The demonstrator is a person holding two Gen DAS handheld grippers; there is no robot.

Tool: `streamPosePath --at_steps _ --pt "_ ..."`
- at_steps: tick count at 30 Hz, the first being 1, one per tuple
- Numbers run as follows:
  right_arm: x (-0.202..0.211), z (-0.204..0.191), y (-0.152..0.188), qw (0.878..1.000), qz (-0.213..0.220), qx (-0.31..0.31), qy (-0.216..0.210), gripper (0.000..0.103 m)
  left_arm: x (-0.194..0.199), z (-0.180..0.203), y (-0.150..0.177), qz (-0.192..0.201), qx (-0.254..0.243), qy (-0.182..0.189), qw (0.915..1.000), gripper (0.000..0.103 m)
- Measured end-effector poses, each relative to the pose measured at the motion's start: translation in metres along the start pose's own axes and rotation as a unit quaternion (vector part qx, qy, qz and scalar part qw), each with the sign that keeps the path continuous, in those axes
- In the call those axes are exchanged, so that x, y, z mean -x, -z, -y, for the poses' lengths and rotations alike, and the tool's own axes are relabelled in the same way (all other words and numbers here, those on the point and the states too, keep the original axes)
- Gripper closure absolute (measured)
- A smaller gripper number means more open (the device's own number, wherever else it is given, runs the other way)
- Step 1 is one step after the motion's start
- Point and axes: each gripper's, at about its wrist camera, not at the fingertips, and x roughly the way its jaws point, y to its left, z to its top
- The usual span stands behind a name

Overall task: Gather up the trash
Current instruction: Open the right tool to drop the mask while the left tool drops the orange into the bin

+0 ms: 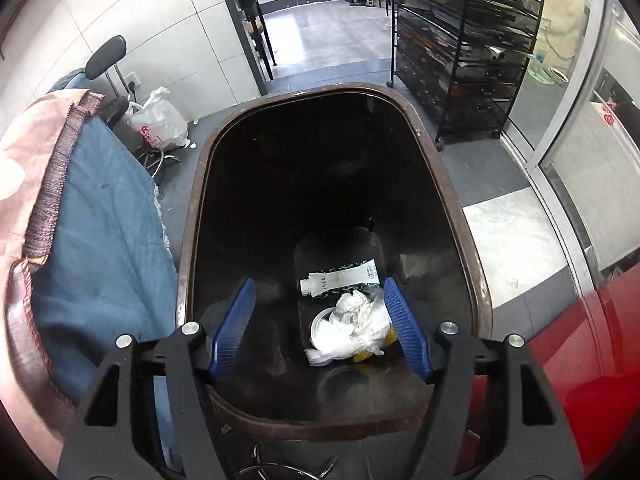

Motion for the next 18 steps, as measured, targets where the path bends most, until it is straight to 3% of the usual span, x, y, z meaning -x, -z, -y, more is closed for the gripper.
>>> streamPosePath --at_steps 18 --pt "0.065 0.021 0.033 0.998 0.045 -0.035 -0.004 0.025 -0.071 0.023 0.002 -0.066 -0.023 0.003 0.9976 0.066"
